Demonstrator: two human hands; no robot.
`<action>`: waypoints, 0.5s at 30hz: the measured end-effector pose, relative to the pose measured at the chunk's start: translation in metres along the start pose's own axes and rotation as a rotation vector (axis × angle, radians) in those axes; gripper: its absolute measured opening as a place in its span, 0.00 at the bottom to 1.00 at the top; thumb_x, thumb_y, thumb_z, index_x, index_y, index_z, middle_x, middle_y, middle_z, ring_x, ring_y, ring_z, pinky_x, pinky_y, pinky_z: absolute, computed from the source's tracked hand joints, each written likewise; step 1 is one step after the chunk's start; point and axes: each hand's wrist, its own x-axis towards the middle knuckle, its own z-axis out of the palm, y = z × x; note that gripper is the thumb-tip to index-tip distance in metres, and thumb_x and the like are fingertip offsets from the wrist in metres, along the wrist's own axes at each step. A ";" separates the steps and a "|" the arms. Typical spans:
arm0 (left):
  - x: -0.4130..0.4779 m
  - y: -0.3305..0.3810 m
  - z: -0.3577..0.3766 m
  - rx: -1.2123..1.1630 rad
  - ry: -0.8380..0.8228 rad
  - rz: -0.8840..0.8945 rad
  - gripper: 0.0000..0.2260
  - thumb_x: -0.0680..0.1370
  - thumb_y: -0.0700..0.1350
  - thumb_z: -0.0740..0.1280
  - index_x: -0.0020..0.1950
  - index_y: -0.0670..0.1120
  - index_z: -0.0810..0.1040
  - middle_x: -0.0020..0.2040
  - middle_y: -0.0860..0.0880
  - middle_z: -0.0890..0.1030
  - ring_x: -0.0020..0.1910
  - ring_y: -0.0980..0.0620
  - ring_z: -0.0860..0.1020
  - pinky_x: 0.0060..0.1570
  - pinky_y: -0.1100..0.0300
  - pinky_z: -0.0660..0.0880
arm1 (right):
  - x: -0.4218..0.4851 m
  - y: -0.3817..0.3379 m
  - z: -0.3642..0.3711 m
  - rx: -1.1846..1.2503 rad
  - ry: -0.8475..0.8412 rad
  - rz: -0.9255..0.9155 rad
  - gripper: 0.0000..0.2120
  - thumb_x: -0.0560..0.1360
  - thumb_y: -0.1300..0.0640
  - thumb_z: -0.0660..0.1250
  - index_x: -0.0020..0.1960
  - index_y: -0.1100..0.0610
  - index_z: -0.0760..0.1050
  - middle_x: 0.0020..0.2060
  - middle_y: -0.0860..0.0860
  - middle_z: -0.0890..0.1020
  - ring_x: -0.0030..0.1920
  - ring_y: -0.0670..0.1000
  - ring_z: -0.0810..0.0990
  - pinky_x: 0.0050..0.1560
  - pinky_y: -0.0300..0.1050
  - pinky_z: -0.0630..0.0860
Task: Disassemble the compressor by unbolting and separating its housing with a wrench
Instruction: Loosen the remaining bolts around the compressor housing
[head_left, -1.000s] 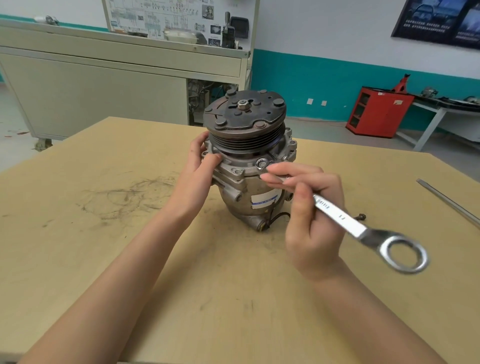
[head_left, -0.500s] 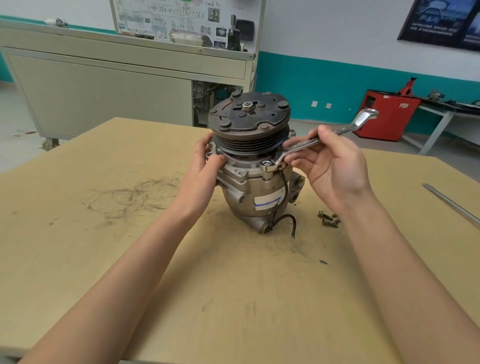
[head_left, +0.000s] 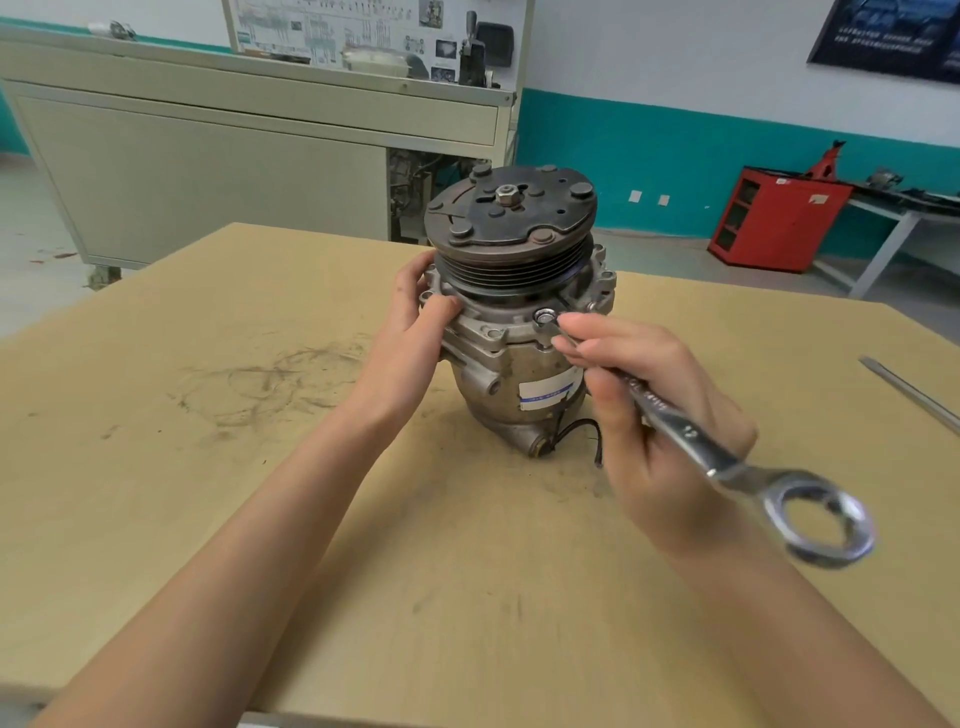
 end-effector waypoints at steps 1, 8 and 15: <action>0.000 -0.001 0.000 0.000 -0.002 0.006 0.25 0.75 0.50 0.56 0.73 0.53 0.63 0.59 0.58 0.73 0.40 0.73 0.74 0.36 0.77 0.69 | -0.002 0.000 0.001 -0.040 -0.002 -0.043 0.12 0.82 0.54 0.57 0.49 0.63 0.72 0.47 0.60 0.82 0.45 0.55 0.84 0.43 0.45 0.81; 0.001 -0.002 -0.001 0.013 0.001 -0.024 0.19 0.82 0.44 0.55 0.73 0.54 0.62 0.63 0.54 0.73 0.42 0.71 0.75 0.37 0.75 0.70 | 0.008 0.005 0.006 0.420 0.156 0.394 0.07 0.81 0.59 0.51 0.47 0.55 0.66 0.44 0.56 0.80 0.36 0.54 0.84 0.35 0.45 0.80; -0.001 0.003 0.005 -0.002 0.020 -0.021 0.25 0.74 0.51 0.56 0.72 0.54 0.62 0.60 0.55 0.75 0.43 0.70 0.74 0.40 0.74 0.70 | 0.041 0.038 -0.010 0.988 0.178 1.109 0.16 0.84 0.56 0.49 0.42 0.60 0.69 0.38 0.59 0.84 0.35 0.53 0.84 0.34 0.38 0.79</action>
